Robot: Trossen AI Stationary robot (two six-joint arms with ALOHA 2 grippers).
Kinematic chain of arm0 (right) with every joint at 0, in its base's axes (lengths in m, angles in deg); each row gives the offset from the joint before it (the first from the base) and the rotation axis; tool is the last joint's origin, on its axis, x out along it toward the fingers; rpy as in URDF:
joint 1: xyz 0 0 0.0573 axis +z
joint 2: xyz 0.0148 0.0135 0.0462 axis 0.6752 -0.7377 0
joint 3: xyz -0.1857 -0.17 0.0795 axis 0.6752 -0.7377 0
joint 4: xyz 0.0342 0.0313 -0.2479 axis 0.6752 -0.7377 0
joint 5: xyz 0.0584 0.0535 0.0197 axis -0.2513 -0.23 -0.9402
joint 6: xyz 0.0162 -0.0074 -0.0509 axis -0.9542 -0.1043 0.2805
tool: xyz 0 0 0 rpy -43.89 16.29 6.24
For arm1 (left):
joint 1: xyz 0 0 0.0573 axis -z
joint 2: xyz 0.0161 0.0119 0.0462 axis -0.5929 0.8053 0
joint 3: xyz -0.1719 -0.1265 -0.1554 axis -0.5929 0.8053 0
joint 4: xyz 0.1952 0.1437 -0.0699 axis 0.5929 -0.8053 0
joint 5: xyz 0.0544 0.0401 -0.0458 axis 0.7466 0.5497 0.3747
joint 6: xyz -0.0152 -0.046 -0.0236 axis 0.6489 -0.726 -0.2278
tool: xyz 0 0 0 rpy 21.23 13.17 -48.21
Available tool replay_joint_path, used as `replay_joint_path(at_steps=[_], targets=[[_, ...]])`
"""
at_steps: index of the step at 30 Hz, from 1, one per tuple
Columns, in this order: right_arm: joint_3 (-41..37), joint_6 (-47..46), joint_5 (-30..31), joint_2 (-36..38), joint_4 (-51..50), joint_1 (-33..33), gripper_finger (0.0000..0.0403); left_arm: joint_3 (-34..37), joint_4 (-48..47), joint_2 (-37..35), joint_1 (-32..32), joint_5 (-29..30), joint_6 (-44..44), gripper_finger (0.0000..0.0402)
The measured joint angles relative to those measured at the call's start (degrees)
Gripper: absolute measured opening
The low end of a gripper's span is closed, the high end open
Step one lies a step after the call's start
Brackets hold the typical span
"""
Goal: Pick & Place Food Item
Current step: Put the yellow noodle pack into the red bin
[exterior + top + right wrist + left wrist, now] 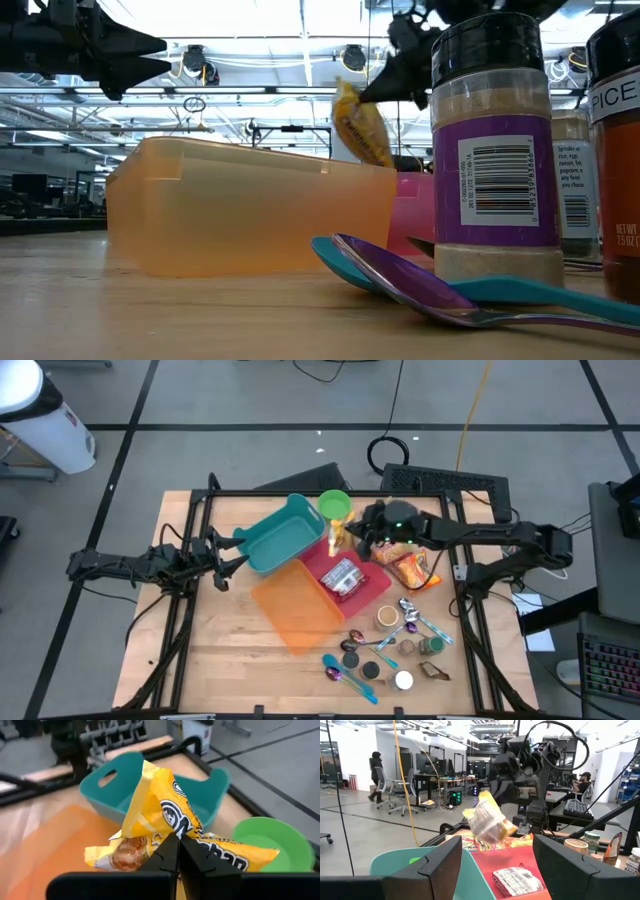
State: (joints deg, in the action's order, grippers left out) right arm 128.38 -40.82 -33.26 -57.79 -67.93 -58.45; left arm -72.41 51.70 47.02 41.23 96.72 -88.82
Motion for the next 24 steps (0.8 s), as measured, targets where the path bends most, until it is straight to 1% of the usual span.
replay_joint_path(at_steps=[6,14,18,24], targets=[[1.8,2.1,0.0,-6.1,0.3,2.2,0.0,0.0,0.0,0.0,0.0,0.0,0.0,0.0253],[1.8,6.3,0.2,-12.6,0.9,2.7,0.0,0.0,0.0,0.0,0.0,0.0,0.0,0.0253],[1.8,7.9,0.4,-14.6,1.7,2.7,0.0,0.0,0.0,0.0,0.0,0.0,0.0,0.0253],[1.8,7.9,0.1,-15.7,1.4,2.7,0.0,0.0,0.0,0.0,0.0,0.0,0.0,0.0253]])
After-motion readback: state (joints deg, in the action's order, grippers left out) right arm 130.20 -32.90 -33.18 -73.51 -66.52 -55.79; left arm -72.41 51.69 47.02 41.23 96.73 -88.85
